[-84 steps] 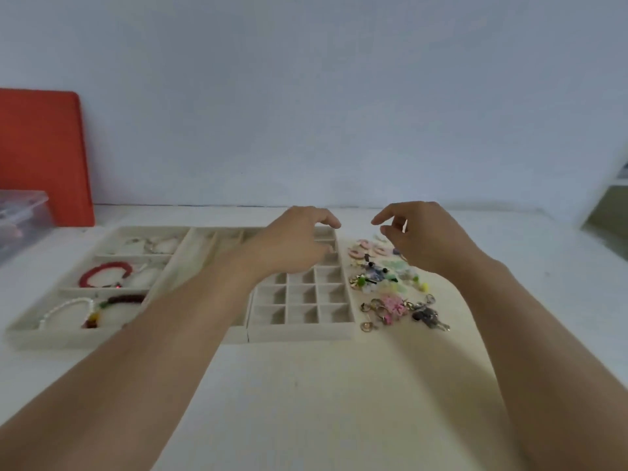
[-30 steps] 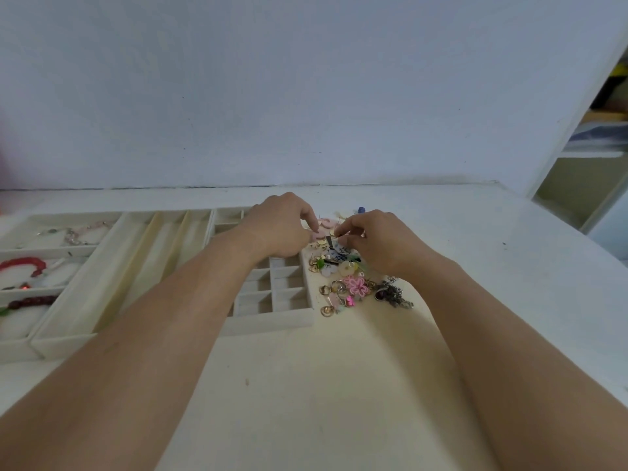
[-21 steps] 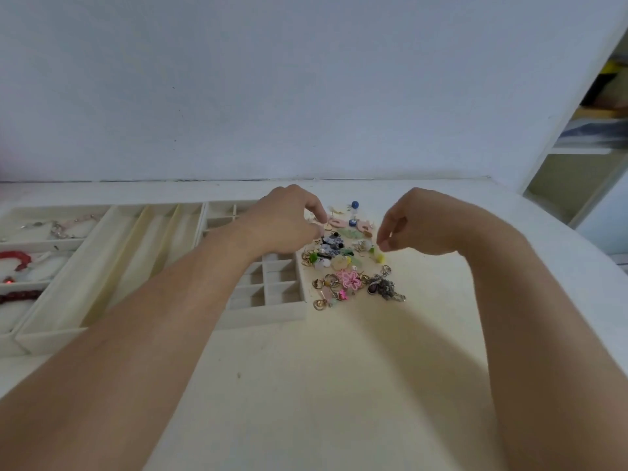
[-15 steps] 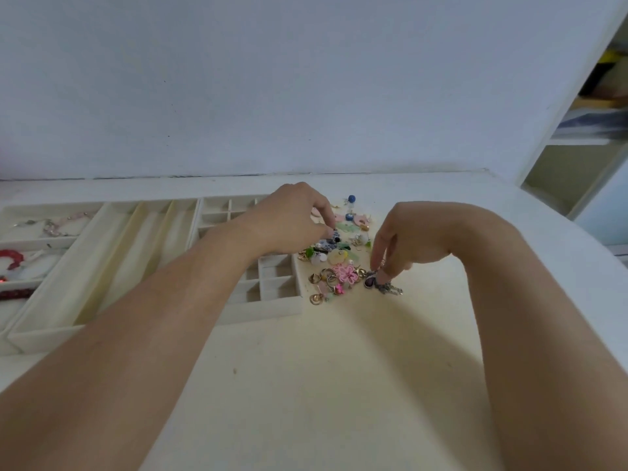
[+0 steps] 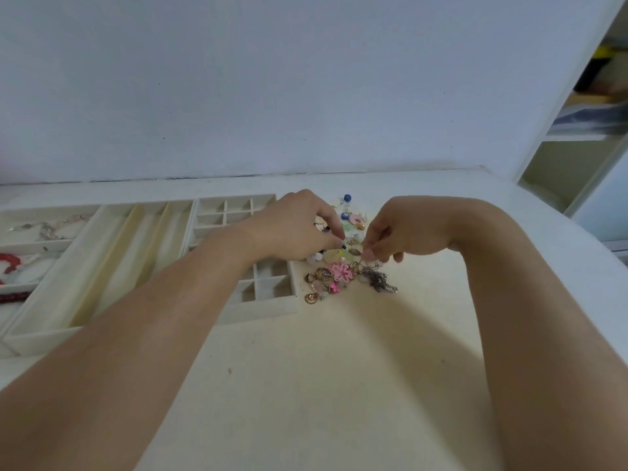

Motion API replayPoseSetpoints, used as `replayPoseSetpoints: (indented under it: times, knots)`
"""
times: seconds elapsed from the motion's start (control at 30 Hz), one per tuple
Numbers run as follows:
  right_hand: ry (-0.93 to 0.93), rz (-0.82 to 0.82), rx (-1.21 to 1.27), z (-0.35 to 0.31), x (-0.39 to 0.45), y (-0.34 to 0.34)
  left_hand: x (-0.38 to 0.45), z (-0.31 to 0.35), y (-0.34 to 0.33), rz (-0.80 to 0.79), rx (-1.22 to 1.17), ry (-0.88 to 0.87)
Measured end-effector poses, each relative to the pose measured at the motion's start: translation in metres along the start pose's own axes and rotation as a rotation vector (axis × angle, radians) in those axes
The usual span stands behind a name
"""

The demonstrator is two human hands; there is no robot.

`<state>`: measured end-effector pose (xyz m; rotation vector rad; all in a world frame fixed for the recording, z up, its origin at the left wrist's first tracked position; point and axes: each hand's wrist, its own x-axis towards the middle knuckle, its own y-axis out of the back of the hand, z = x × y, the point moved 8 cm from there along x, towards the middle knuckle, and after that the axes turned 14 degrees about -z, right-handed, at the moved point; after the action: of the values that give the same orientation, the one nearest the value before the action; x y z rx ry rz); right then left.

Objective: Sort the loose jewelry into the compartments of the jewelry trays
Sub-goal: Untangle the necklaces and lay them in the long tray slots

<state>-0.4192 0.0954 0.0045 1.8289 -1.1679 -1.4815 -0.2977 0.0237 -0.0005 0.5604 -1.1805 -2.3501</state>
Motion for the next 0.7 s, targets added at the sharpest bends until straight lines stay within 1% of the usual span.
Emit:
replayPoseSetpoints:
  times: [0.1, 0.23, 0.4, 0.7]
  knots:
    - [0.085, 0.113, 0.156, 0.006, -0.009, 0.014, -0.004, 0.005, 0.003, -0.028, -0.074, -0.035]
    - [0.181, 0.188, 0.324, 0.006, -0.013, 0.023, -0.010, 0.012, 0.010, -0.017, -0.174, -0.097]
    - [0.320, 0.233, 0.470, -0.003, -0.018, 0.029, -0.014, 0.017, 0.021, 0.058, -0.260, -0.136]
    - [0.496, 0.269, 0.763, -0.007, -0.020, 0.038, -0.026, 0.028, 0.038, 0.227, -0.418, -0.251]
